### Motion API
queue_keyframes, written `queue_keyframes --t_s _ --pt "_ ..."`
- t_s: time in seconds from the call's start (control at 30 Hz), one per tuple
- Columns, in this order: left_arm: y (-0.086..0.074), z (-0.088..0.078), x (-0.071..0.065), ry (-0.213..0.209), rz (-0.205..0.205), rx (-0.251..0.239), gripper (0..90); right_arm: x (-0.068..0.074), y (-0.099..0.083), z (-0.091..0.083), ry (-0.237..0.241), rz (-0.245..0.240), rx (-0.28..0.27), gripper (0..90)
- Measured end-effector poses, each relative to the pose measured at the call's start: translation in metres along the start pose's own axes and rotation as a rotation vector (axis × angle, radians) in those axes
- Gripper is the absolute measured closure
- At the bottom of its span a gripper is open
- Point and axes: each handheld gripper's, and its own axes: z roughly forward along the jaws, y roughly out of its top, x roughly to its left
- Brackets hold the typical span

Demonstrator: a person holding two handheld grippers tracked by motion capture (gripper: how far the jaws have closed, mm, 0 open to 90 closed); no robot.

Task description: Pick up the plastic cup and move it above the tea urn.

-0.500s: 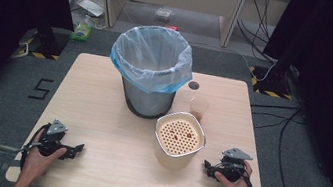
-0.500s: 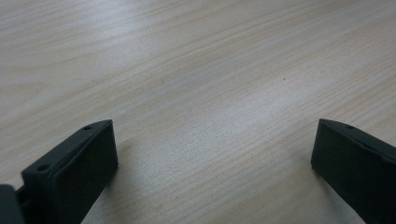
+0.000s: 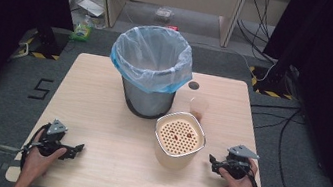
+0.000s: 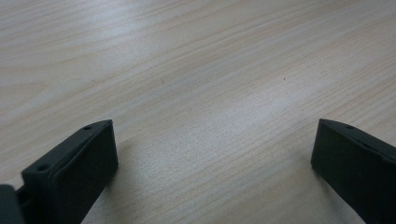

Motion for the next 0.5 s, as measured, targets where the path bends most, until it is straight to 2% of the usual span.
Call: queue_keyframes --t_s 0.23,0.27,0.3,0.33,0.37,0.47,0.5 --pt "0.000 0.000 0.000 0.000 0.000 0.000 0.0 -0.010 0.034 -0.014 -0.042 0.016 -0.054 23.6" --pt "0.000 0.000 0.000 0.000 0.000 0.000 0.0 -0.010 0.034 -0.014 -0.042 0.016 -0.054 23.6" --pt "0.000 0.000 0.000 0.000 0.000 0.000 0.0 -0.013 0.045 -0.013 -0.044 0.017 -0.054 25.3" --pt "0.000 0.000 0.000 0.000 0.000 0.000 0.0 -0.013 0.045 -0.013 -0.044 0.017 -0.054 25.3" --pt "0.000 0.000 0.000 0.000 0.000 0.001 0.0 -0.015 0.055 -0.011 -0.045 0.012 -0.047 26.6" --pt "0.000 0.000 0.000 0.000 0.000 0.000 0.0 -0.017 0.065 -0.008 -0.039 0.011 -0.050 27.4" --pt "0.000 0.000 0.000 0.000 0.001 0.000 0.0 -0.019 0.074 -0.005 -0.034 0.023 -0.049 28.7"
